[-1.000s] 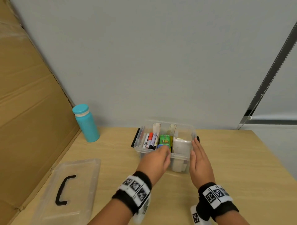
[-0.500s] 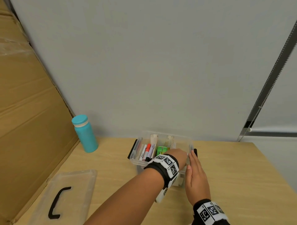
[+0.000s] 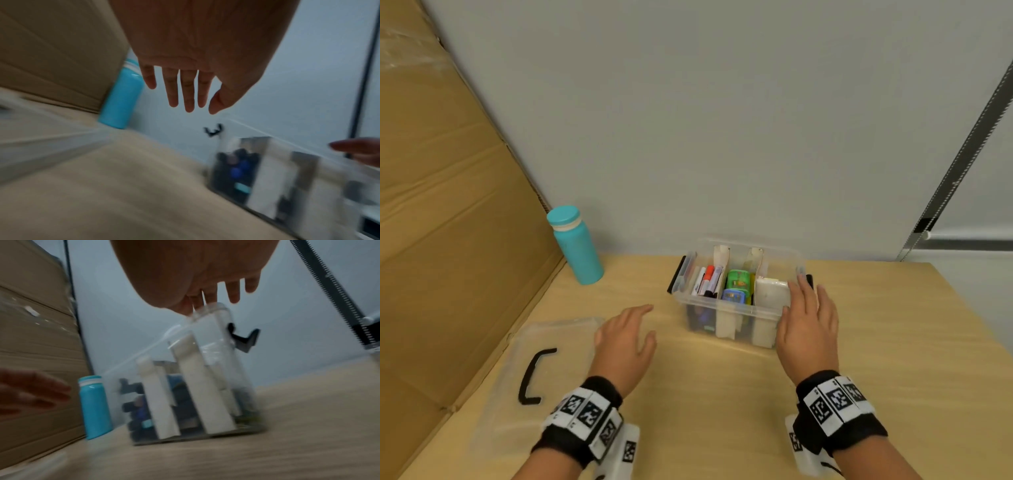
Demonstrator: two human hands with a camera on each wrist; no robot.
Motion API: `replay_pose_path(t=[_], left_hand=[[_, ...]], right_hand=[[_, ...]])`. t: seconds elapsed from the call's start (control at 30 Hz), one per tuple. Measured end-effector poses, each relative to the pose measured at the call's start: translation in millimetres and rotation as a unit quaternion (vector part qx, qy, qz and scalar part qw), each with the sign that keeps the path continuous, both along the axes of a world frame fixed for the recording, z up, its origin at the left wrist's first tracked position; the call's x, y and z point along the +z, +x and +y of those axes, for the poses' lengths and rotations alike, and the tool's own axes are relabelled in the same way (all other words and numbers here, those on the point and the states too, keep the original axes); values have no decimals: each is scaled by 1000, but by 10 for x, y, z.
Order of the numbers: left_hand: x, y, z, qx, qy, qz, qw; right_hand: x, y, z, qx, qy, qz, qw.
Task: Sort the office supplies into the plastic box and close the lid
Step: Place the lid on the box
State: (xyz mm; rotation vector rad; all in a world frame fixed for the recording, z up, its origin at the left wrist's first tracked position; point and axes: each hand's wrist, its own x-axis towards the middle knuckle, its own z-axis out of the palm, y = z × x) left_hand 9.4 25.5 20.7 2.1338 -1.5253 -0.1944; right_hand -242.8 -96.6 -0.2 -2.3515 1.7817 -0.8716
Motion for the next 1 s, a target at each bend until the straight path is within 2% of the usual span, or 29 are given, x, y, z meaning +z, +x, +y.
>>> replay_pose_path(t=[0.1, 0.17, 0.27, 0.37, 0.47, 0.6, 0.73, 0.93, 1.0], left_hand=[[-200, 479, 322, 108, 26, 1, 994], [-303, 772, 503, 183, 64, 8, 981], [-415, 1122, 721, 274, 119, 43, 953], [-517, 1357, 844, 318, 155, 87, 931], [-588, 1499, 893, 325, 157, 150, 920], [-631, 1612, 897, 323, 141, 198, 915], [-611, 1644, 852, 344, 121, 221, 904], [-414, 1533, 793, 299, -68, 217, 927], [-294, 1478, 767, 272, -117, 203, 933]], right_hand=[[137, 343, 313, 67, -40, 21, 997], [145, 656, 551, 151, -44, 42, 987], [44, 1156, 876, 313, 60, 46, 947], [-104, 1631, 1067, 400, 178, 71, 896], [-219, 2026, 1131, 405, 286, 116, 860], [-206, 2347, 1101, 395, 346, 125, 842], [-191, 2475, 1045, 362, 381, 92, 846], [-177, 2372, 783, 311, 410, -34, 857], [-50, 2284, 719, 319, 364, -60, 873]])
